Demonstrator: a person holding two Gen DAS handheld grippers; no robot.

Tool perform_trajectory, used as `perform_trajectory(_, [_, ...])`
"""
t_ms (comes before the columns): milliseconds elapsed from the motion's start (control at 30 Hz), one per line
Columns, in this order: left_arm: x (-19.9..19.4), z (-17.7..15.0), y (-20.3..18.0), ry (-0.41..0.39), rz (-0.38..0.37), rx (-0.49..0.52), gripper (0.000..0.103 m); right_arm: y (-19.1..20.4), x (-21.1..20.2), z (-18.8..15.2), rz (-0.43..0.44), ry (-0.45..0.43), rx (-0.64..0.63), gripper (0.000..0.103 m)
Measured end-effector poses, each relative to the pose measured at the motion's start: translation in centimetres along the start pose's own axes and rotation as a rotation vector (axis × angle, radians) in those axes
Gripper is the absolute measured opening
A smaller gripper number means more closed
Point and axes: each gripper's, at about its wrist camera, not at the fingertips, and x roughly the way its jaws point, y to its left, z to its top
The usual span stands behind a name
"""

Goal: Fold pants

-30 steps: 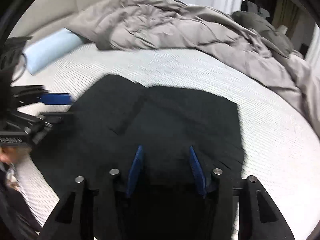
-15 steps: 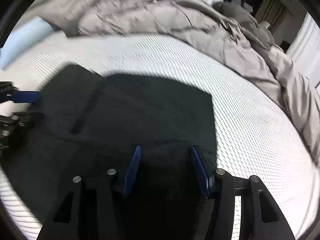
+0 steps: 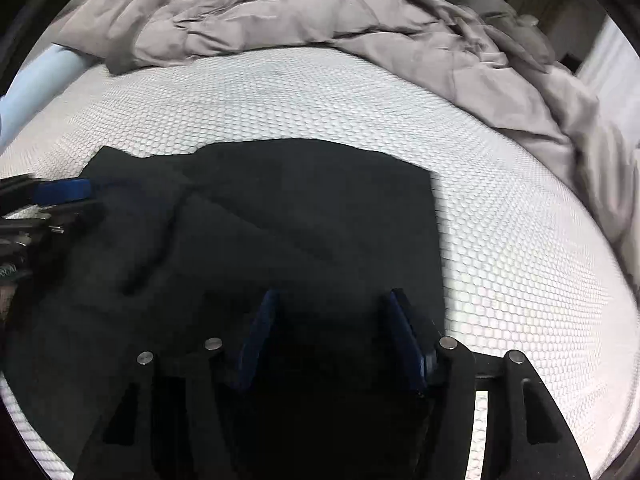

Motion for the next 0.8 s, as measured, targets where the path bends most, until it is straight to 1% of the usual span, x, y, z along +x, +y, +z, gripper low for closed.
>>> perform_trajectory(33, [-0.8, 0.1, 0.2, -0.006, 0.02, -0.007, 0.045, -0.2, -0.5, -0.1, -0.009, -0.011, -0.005, 0.059])
perform_trajectory(67, [-1.7, 0.5, 0.3, -0.041, 0.027, -0.017, 0.045, -0.2, -1.0, 0.0, 0.009, -0.031, -0.002, 0.059])
perform_trajectory(133, [-2.8, 1.3, 0.4, -0.11, -0.009, -0.045, 0.045, -0.4, -2.5, 0.2, 0.041, -0.081, 0.024, 0.059])
perform_trajectory(167, [-2.6, 1.6, 0.2, -0.118, -0.022, -0.065, 0.045, -0.4, -3.1, 0.6, 0.049, -0.111, 0.044, 0.059])
perform_trajectory(200, [-1.7, 1.8, 0.0, -0.11, -0.03, -0.086, 0.045, -0.1, -3.6, 1.1, 0.033, -0.142, 0.063, 0.059])
perform_trajectory(233, [-0.8, 1.7, -0.2, -0.086, -0.03, -0.094, 0.045, 0.2, -3.7, 1.7, 0.039, -0.164, 0.071, 0.059])
perform_trajectory(267, [0.9, 1.8, -0.4, -0.042, -0.006, -0.089, 0.045, 1.1, -3.5, 2.5, 0.087, -0.188, 0.076, 0.059])
perform_trajectory(300, [1.9, 1.5, -0.6, -0.021, 0.017, -0.08, 0.045, 1.8, -2.7, 3.2, 0.128, -0.175, 0.072, 0.059])
perform_trajectory(333, [2.4, 1.1, -0.3, -0.026, -0.001, -0.083, 0.044, 2.9, -0.7, 3.4, 0.151, -0.101, 0.037, 0.059])
perform_trajectory(367, [2.1, 1.0, 0.1, -0.027, -0.016, -0.089, 0.044, 4.0, 0.9, 3.1, 0.119, -0.029, -0.015, 0.058])
perform_trajectory(400, [1.7, 1.0, 0.2, -0.027, -0.011, -0.088, 0.044, 4.2, 1.7, 2.6, 0.096, -0.013, -0.047, 0.058])
perform_trajectory(433, [0.9, 0.8, 0.6, -0.035, 0.005, -0.086, 0.044, 3.8, 1.4, 2.3, 0.079, -0.025, -0.041, 0.059])
perform_trajectory(467, [0.1, 0.4, 1.0, -0.043, 0.03, -0.084, 0.044, 2.9, 0.6, 2.1, 0.022, -0.027, -0.03, 0.059])
perform_trajectory(533, [-1.2, -0.4, 1.4, -0.037, 0.076, -0.093, 0.043, 1.4, -0.6, 1.4, -0.125, -0.045, -0.045, 0.059])
perform_trajectory(567, [-2.5, -1.1, 1.3, -0.04, 0.05, -0.101, 0.043, 0.4, -1.3, 0.9, -0.132, -0.06, -0.02, 0.059])
perform_trajectory(600, [-3.6, -1.7, 0.7, -0.055, 0.0, -0.094, 0.043, -0.5, -2.7, 0.2, -0.026, -0.104, 0.038, 0.059])
perform_trajectory(633, [-4.7, -2.8, -0.4, -0.073, -0.053, -0.063, 0.043, -0.8, -3.7, -0.4, 0.073, -0.133, 0.081, 0.059])
perform_trajectory(667, [-5.2, -3.6, -1.9, -0.08, -0.094, -0.002, 0.043, -0.2, -4.9, -0.7, 0.181, -0.152, 0.099, 0.059])
perform_trajectory(700, [-5.1, -4.0, -2.8, -0.075, -0.117, 0.038, 0.043, 1.2, -5.5, -0.9, 0.24, -0.156, 0.059, 0.059])
perform_trajectory(733, [-4.5, -4.9, -3.9, -0.041, -0.164, 0.084, 0.043, 2.5, -5.7, -1.0, 0.267, -0.152, 0.017, 0.059])
perform_trajectory(767, [-3.6, -5.5, -4.1, -0.011, -0.168, 0.094, 0.043, 4.8, -5.2, -1.1, 0.305, -0.124, -0.06, 0.059])
perform_trajectory(800, [-3.1, -6.4, -4.0, 0.002, -0.152, 0.096, 0.038, 6.4, -4.4, -1.3, 0.306, -0.088, -0.114, 0.059])
